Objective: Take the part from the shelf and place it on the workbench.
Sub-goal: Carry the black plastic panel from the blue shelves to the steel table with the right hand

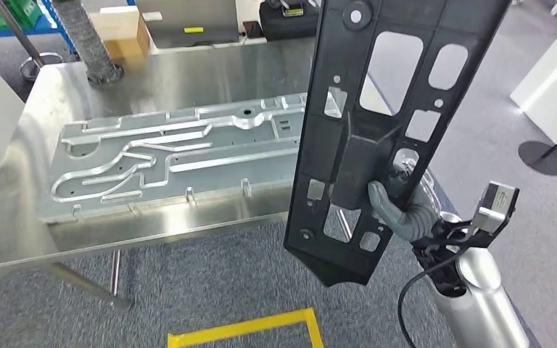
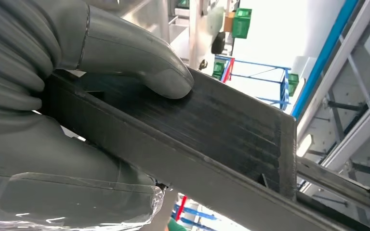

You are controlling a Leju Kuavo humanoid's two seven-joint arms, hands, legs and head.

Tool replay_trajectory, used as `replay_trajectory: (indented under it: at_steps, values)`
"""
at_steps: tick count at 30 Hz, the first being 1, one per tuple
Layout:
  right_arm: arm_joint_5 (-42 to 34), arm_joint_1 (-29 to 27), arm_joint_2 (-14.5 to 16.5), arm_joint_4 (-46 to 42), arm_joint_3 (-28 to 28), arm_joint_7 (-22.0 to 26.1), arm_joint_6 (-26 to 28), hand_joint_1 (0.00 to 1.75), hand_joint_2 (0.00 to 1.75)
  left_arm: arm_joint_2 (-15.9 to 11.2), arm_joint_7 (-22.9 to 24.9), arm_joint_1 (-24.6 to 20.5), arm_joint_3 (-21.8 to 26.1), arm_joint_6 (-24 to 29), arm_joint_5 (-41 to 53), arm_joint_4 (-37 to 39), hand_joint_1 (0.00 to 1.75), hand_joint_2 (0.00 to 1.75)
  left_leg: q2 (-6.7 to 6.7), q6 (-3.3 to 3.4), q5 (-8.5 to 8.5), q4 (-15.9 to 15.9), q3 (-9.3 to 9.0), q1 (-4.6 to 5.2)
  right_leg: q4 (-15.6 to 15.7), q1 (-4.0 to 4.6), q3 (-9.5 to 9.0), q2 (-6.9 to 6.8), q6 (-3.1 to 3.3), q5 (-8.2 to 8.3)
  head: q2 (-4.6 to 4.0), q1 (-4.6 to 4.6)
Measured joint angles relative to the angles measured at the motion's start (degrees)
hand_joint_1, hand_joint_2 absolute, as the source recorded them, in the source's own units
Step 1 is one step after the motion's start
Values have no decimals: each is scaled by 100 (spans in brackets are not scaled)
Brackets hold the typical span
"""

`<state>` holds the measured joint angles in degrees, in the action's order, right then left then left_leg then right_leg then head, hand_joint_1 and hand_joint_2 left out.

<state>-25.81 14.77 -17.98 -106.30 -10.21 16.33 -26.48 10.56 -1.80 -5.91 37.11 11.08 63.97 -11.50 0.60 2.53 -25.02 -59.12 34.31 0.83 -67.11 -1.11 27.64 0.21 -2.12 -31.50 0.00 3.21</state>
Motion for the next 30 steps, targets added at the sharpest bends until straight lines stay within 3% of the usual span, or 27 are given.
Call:
replay_trajectory:
  at_steps: [1,3,5,6,7,9,10,11,13,15,16,17,18,20,21,22,24,25,26,28,30]
  values:
    - [1,10,1,-2,1,-4,5,175,175,5,4,18,1,4,1,0,0,175,0,22,-65,22,-75,-1,-362,-3,287,-6,-1,-44,0,0]
    - [9,6,1,-2,2,-19,17,175,175,22,8,59,1,13,7,1,0,175,22,50,-225,47,-251,-2,-810,2,844,-6,-17,-446,0,1]
    - [10,15,2,-1,9,-38,22,175,175,40,18,96,1,29,9,1,0,175,68,47,-423,70,-501,-3,-740,4,1207,-6,-39,-863,0,1]
    - [-1,32,2,4,17,-50,14,175,175,51,24,117,1,37,8,1,0,175,89,39,-533,86,-653,-3,-526,12,1320,-7,-39,-847,0,1]
    - [-17,51,2,13,28,-66,2,175,175,63,28,150,1,45,5,1,0,175,101,30,-645,111,-781,-5,-219,30,1398,-9,-12,-536,0,1]
    - [-57,86,1,54,52,-107,-21,175,175,91,31,206,1,55,-8,10,0,175,121,2,-879,127,-1032,7,373,88,1505,-5,72,525,0,-2]
    - [-71,101,1,74,65,-129,-24,175,175,102,30,215,2,59,-11,15,0,175,133,-21,-984,160,-1140,13,528,112,1509,-1,120,921,0,-4]
    - [-80,125,1,91,79,-143,-25,175,175,109,32,206,3,62,-14,20,0,175,142,-49,-1022,153,-1246,22,588,121,1480,3,162,1072,0,-7]
    - [-89,208,3,96,102,-152,-31,175,175,104,33,165,3,66,-11,18,0,175,131,-110,-869,-86,-1231,41,629,98,1295,9,233,955,0,-10]
    - [-125,316,5,101,113,-195,-49,175,175,98,20,137,3,47,-13,15,0,175,75,-177,-592,-797,-823,38,766,59,1034,6,284,828,0,-9]
    - [-163,376,6,113,115,-247,-62,175,175,96,1,130,3,31,-17,14,0,175,48,-211,-595,-1159,-543,16,841,46,889,3,295,755,0,-8]
    - [-208,449,6,132,120,-308,-73,175,175,92,-19,118,4,10,-21,14,0,175,33,-247,-746,-1413,-277,-5,905,30,738,2,299,677,0,-7]
    - [-255,536,6,155,127,-370,-84,175,175,86,-36,102,5,-9,-26,14,0,175,26,-279,-1018,-1539,-55,-27,960,16,582,3,294,596,0,-7]
    - [-332,719,6,206,143,-471,-91,175,175,76,-51,66,7,-29,-30,14,0,175,17,-320,-1560,-1413,208,-56,1042,-12,258,15,266,418,0,-7]
    - [-371,809,6,234,149,-521,-87,175,175,74,-54,58,7,-35,-31,14,0,175,11,-326,-1625,-1208,281,-64,1069,-23,91,20,247,319,0,-7]
    - [-411,889,6,266,153,-567,-82,175,175,73,-64,57,7,-45,-33,14,0,175,5,-318,-1392,-919,340,-69,1088,-29,-60,23,226,211,0,-7]
    - [-503,1013,4,373,161,-655,-75,175,175,68,-88,68,11,-73,-48,21,0,175,-8,-262,-288,-296,470,-61,1038,-20,-270,36,168,-1,0,-8]
    - [-546,1062,-2,431,163,-700,-79,175,175,69,-96,63,14,-87,-57,25,0,175,-7,-224,183,-124,517,-48,1010,-13,-321,45,127,-106,0,-10]
    - [-586,1113,-12,484,168,-740,-91,175,175,72,-91,52,16,-93,-61,28,0,175,-5,-183,426,-59,550,-25,987,-15,-354,53,81,-191,0,-9]
    - [-663,1277,-37,544,187,-811,-122,175,175,83,-75,25,18,-97,-56,26,0,175,3,-108,368,-99,524,0,1032,-43,-411,53,-5,-327,0,-8]
    - [-736,1499,-69,604,205,-860,-140,175,175,93,-69,25,18,-90,-44,24,0,175,-1,-37,301,-39,433,-9,817,-57,-330,33,-51,-469,0,-7]
